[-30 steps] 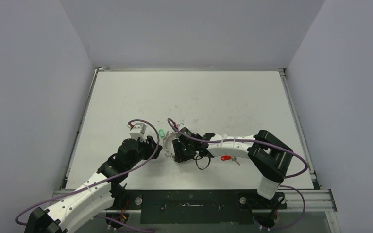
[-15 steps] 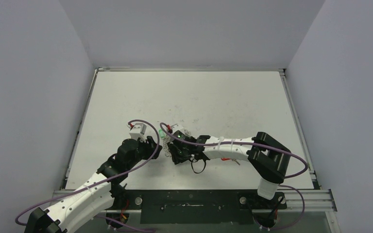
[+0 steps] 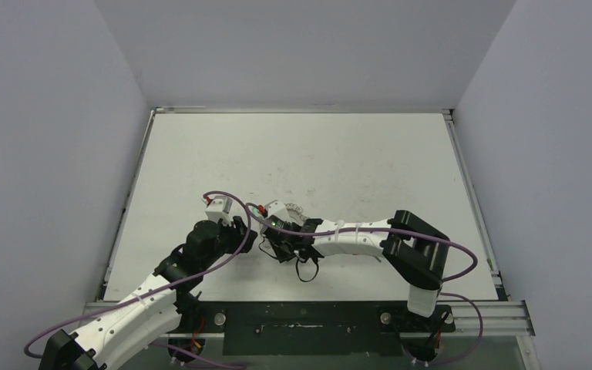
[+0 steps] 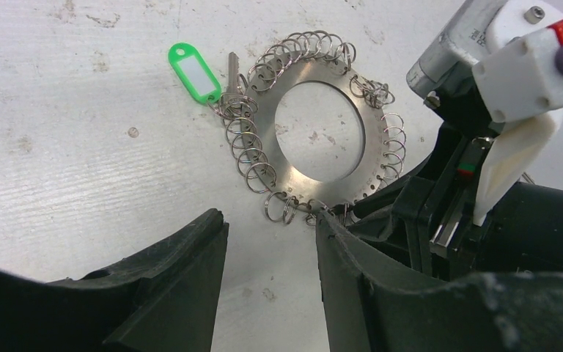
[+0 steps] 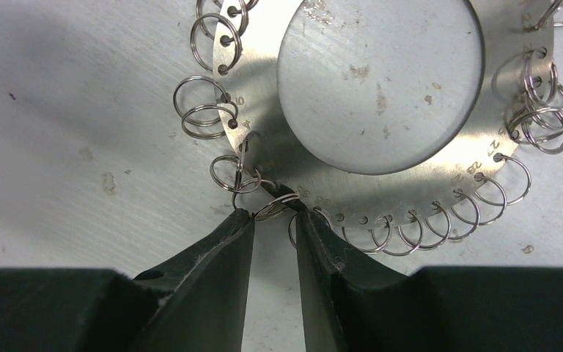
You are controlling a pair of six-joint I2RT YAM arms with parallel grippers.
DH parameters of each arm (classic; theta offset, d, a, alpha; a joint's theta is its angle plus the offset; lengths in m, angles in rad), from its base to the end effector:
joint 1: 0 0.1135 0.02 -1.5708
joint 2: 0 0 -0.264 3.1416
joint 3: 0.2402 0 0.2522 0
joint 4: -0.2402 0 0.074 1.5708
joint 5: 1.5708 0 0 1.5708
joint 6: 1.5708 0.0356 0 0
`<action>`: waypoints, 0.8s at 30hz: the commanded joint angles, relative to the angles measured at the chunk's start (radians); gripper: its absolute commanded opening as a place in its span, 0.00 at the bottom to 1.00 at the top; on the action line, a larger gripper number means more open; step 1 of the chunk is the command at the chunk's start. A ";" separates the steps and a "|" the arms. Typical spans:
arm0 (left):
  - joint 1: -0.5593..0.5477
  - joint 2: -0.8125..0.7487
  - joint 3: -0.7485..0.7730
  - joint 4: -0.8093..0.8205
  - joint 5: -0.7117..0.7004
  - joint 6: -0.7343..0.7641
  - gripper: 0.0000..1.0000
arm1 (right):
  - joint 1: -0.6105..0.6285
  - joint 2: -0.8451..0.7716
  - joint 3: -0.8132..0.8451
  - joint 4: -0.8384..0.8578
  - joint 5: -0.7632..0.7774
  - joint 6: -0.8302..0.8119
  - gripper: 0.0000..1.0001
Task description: Put the keys on the keyring
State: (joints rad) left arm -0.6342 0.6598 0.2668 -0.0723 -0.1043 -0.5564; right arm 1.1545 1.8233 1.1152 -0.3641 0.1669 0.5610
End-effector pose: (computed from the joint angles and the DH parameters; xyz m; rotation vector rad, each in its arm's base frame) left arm 0.1298 -0.0909 0.1878 0.0141 2.0941 -0.6336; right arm 0.1523 0.3298 0.1596 -0.7259 2.5682 0.3678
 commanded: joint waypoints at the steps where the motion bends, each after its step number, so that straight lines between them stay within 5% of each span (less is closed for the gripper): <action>1: -0.004 -0.009 0.035 0.019 0.007 0.018 0.46 | 0.014 0.000 0.041 -0.013 0.069 -0.028 0.31; 13: -0.003 -0.008 0.035 0.017 0.013 0.019 0.46 | 0.025 0.032 0.058 0.001 0.095 -0.056 0.39; 17: -0.004 -0.006 0.036 0.017 0.013 0.021 0.46 | 0.025 0.033 0.063 -0.002 0.107 -0.062 0.31; 21: -0.004 -0.006 0.037 0.017 0.014 0.024 0.46 | 0.025 -0.001 0.045 -0.003 0.119 -0.070 0.09; 24: -0.003 -0.006 0.037 0.017 0.012 0.026 0.46 | 0.024 -0.046 0.026 -0.007 0.129 -0.082 0.02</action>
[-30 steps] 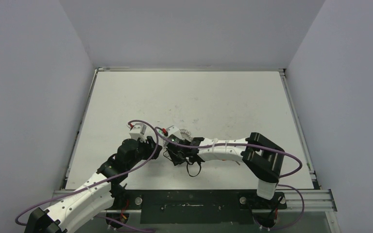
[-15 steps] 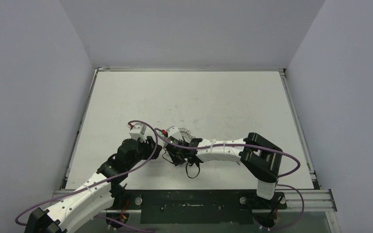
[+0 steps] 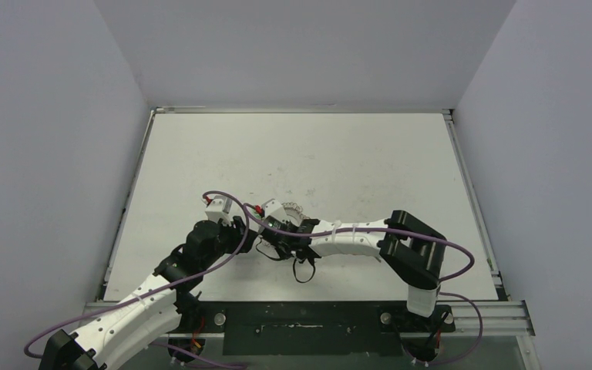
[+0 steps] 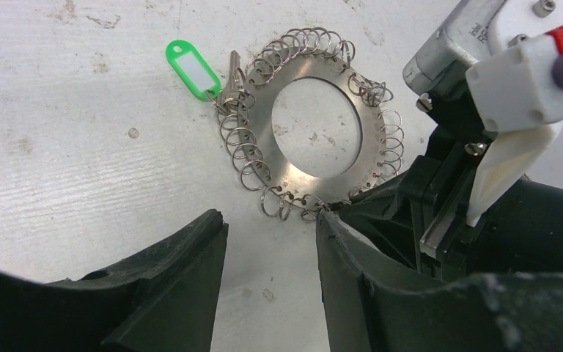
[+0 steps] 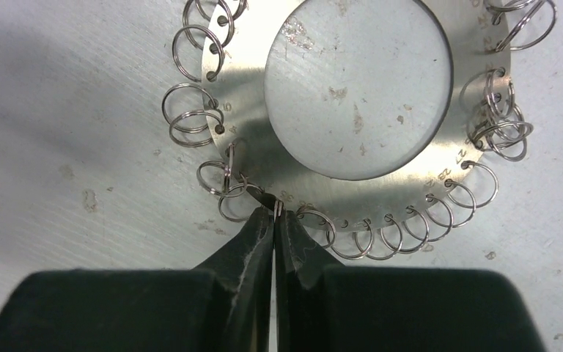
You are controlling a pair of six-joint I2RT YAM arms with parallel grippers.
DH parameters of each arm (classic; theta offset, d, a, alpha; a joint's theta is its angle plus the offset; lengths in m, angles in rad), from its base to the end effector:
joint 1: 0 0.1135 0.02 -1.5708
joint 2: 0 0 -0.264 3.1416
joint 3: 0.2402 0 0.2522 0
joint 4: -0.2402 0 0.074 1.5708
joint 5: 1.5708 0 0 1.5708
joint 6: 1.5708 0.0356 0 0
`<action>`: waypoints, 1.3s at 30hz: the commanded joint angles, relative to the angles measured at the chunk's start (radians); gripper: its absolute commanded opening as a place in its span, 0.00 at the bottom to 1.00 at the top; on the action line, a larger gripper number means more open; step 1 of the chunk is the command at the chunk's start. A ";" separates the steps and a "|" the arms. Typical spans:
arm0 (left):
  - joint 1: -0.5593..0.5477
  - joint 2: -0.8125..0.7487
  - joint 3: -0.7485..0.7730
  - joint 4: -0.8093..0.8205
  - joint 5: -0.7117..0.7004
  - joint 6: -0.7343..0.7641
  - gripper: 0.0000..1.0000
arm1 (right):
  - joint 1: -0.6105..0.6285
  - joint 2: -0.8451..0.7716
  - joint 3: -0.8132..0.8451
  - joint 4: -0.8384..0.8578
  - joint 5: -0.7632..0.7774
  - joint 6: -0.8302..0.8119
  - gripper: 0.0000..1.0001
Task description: Put the keys on the keyring
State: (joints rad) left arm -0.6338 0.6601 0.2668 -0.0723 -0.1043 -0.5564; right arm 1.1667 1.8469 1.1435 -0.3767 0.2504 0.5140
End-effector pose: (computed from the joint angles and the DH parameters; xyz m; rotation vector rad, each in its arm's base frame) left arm 0.1299 -0.0909 0.1878 0.0137 2.0943 -0.6332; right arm 0.1531 0.3356 0.1591 -0.7614 2.5073 0.2686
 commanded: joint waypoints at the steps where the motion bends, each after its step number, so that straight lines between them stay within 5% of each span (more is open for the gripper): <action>1: -0.004 -0.005 0.037 0.017 0.012 0.027 0.46 | 0.011 -0.085 -0.010 0.005 0.045 -0.041 0.00; 9: -0.004 -0.008 0.046 0.016 0.027 0.057 0.46 | -0.015 -0.221 -0.070 0.007 -0.053 -0.147 0.00; 16: -0.006 -0.040 0.064 0.057 0.151 0.168 0.46 | -0.112 -0.338 -0.108 0.006 -0.373 -0.346 0.00; 27: -0.046 -0.014 -0.038 0.442 0.498 0.394 0.45 | -0.159 -0.609 -0.186 -0.016 -0.578 -0.749 0.00; 39: -0.227 0.169 -0.092 0.785 0.530 0.625 0.42 | -0.171 -0.791 -0.343 0.184 -0.712 -0.824 0.00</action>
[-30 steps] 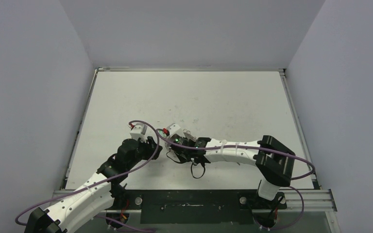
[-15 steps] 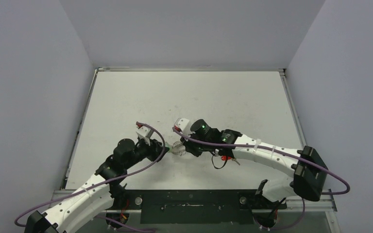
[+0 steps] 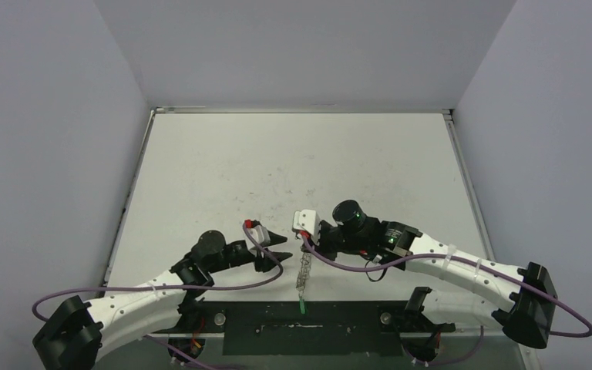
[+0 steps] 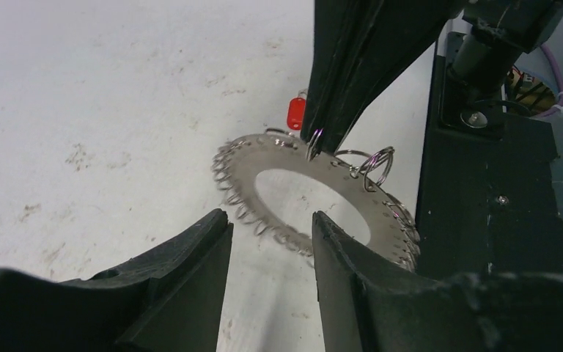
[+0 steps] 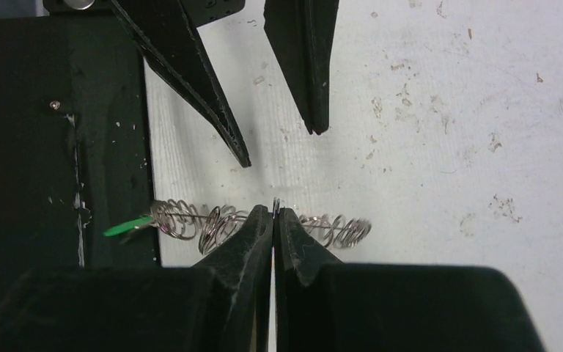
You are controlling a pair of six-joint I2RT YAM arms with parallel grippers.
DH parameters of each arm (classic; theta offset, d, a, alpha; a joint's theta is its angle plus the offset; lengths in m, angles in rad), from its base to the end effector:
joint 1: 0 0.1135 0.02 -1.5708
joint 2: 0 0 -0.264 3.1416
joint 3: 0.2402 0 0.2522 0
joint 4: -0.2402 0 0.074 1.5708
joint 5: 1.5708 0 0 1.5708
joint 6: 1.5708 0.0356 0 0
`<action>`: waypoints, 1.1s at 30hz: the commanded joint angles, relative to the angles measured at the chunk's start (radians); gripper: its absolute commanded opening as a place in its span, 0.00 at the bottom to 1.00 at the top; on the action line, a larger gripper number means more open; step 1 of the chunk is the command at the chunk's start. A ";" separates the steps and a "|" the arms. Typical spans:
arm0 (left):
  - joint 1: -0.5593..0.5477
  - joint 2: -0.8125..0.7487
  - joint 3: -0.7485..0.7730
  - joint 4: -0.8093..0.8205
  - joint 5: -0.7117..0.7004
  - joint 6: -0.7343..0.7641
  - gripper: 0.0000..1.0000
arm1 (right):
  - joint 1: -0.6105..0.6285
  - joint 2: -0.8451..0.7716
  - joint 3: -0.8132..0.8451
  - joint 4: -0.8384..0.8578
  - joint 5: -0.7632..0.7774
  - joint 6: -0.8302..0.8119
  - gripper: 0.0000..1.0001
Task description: Put the keys on the keyring
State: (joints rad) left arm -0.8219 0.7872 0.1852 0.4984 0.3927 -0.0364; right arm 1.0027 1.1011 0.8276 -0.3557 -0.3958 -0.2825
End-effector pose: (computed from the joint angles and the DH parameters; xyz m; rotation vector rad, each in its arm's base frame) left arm 0.1097 -0.1381 0.2002 0.9509 1.4830 -0.9640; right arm 0.1170 0.2088 0.2776 -1.5380 1.6699 0.8289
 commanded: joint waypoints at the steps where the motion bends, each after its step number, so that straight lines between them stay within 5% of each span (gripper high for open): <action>1: -0.048 0.059 -0.012 0.240 0.028 0.107 0.42 | -0.009 -0.047 -0.034 0.173 -0.070 -0.023 0.00; 13: -0.118 0.110 -0.011 0.299 -0.028 0.161 0.33 | -0.019 -0.016 -0.079 0.298 -0.136 0.049 0.00; 23: -0.132 0.115 -0.013 0.308 0.000 0.228 0.00 | -0.025 0.002 -0.091 0.339 -0.179 0.081 0.00; 33: -0.135 0.068 -0.026 0.283 -0.063 0.191 0.00 | -0.037 0.002 -0.110 0.342 -0.161 0.091 0.00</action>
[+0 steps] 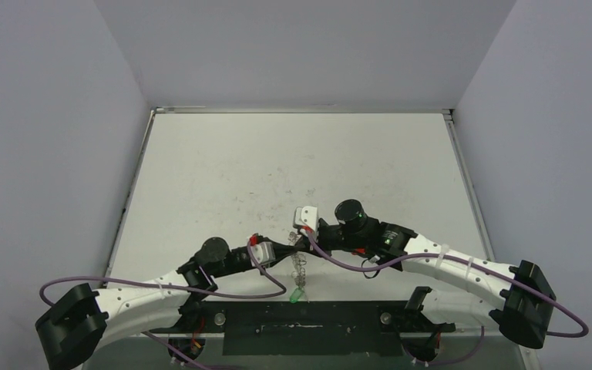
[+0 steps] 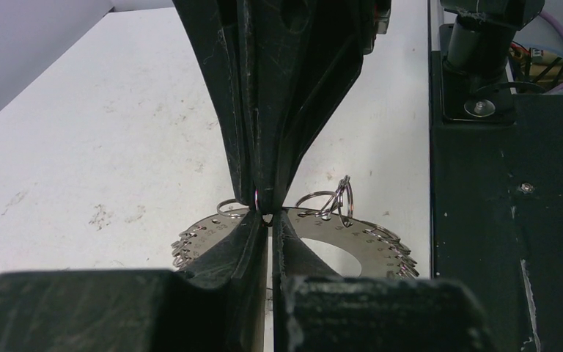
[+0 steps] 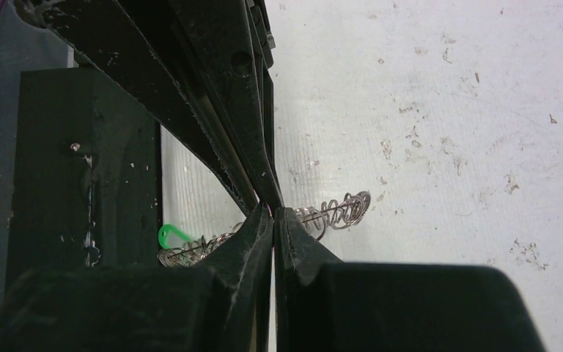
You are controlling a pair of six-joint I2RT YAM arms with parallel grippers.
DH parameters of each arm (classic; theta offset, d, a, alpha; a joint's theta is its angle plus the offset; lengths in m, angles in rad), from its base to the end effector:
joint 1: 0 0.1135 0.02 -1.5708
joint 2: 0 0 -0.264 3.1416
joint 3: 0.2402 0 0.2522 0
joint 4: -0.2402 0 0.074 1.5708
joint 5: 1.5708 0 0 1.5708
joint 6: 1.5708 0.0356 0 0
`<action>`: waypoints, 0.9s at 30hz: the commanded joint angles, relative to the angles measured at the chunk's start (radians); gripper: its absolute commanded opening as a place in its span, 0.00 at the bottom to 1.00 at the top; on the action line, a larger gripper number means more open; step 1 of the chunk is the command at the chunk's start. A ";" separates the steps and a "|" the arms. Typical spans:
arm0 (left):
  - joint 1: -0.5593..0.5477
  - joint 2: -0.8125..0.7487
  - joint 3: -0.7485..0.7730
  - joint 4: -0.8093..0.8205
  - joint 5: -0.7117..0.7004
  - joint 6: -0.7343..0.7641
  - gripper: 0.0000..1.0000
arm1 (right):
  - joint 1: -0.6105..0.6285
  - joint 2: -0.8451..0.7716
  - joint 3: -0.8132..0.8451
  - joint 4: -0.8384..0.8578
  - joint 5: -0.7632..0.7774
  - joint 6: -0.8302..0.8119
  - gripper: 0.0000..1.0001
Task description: Put the keys on the keyring
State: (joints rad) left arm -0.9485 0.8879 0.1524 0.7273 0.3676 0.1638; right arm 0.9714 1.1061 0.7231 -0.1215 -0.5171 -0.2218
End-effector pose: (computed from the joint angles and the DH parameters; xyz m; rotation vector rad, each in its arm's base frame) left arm 0.0960 -0.1558 0.1975 1.1122 1.2218 -0.8953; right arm 0.1227 0.2107 0.2629 -1.4713 1.5749 0.9841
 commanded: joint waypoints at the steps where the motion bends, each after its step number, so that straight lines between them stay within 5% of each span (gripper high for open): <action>1: -0.009 -0.041 0.006 0.044 -0.062 -0.021 0.00 | -0.007 -0.004 -0.009 0.108 -0.037 0.029 0.00; 6: -0.009 -0.072 0.002 -0.013 -0.157 -0.091 0.00 | -0.012 0.003 -0.027 0.100 -0.024 0.019 0.01; 14: -0.010 -0.079 -0.001 -0.024 -0.169 -0.088 0.00 | -0.022 0.009 -0.039 0.100 -0.034 0.012 0.16; 17: -0.010 -0.078 -0.001 -0.026 -0.170 -0.084 0.00 | -0.027 0.007 -0.039 0.094 -0.036 0.007 0.14; 20: -0.010 -0.079 -0.001 -0.026 -0.170 -0.083 0.00 | -0.034 0.006 -0.040 0.097 -0.038 0.007 0.00; 27: -0.010 -0.082 -0.002 -0.016 -0.151 -0.061 0.00 | -0.042 0.014 -0.047 0.114 -0.040 0.025 0.00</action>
State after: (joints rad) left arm -0.9607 0.8253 0.1398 0.6544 0.2241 0.0834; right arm 0.9413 1.1110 0.6804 -0.0517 -0.5293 -0.2161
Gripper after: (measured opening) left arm 0.007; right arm 0.026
